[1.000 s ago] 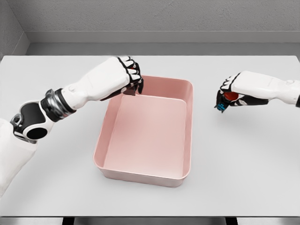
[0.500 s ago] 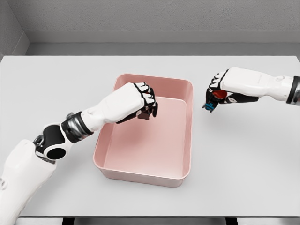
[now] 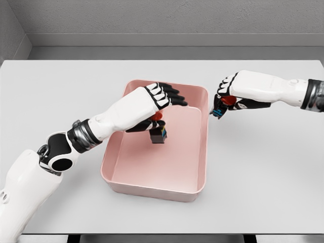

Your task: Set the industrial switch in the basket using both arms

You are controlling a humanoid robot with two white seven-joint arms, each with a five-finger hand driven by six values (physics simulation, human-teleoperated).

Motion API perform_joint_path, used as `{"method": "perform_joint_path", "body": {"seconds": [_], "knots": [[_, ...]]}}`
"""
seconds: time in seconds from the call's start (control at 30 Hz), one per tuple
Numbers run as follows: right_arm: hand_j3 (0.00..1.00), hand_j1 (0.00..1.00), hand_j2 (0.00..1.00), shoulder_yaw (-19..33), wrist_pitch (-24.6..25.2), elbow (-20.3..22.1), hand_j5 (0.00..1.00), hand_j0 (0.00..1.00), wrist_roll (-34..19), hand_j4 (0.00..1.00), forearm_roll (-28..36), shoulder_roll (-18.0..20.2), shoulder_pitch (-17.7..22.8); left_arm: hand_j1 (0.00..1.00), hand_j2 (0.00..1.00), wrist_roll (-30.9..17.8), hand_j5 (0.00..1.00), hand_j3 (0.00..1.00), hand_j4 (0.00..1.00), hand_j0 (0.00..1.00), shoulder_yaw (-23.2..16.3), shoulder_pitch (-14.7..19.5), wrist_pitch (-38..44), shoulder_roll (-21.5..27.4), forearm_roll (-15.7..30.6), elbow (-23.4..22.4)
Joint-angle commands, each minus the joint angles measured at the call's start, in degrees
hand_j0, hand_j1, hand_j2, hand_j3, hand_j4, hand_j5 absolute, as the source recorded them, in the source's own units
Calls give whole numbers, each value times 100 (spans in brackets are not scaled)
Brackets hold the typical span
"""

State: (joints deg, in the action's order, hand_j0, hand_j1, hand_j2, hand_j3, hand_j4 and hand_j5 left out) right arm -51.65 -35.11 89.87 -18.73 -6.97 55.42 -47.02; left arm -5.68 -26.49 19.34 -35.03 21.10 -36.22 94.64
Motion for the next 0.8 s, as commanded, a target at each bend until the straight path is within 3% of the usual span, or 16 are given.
{"method": "perform_joint_path", "body": {"seconds": [0.0, 0.37, 0.57, 0.7, 0.77], "knots": [[45, 45, 45, 6, 11, 4, 45, 45, 1, 45, 38, -13, 0, 100, 100, 23, 100, 100, 100, 100, 3, 0, 3, 0, 45, 2], [45, 45, 45, -3, 11, 4, 45, 45, -43, 45, 38, -101, 0, 100, 100, 32, 100, 100, 100, 100, 38, 0, 3, 17, 115, 19], [45, 45, 45, -3, 11, 4, 45, 45, -52, 45, 47, -259, -35, 100, 100, 23, 100, 100, 100, 100, 74, 17, 3, 1397, 405, 309], [45, 45, 45, -3, 11, 13, 45, 45, -43, 45, 47, -356, -79, 100, 100, -47, 100, 100, 100, 100, 627, -53, 3, 2065, 387, 274], [45, 45, 45, -3, 11, 22, 45, 45, -43, 45, 47, -435, -88, 100, 100, -82, 100, 100, 100, 100, 671, -70, 3, 2223, 378, 266]]}}
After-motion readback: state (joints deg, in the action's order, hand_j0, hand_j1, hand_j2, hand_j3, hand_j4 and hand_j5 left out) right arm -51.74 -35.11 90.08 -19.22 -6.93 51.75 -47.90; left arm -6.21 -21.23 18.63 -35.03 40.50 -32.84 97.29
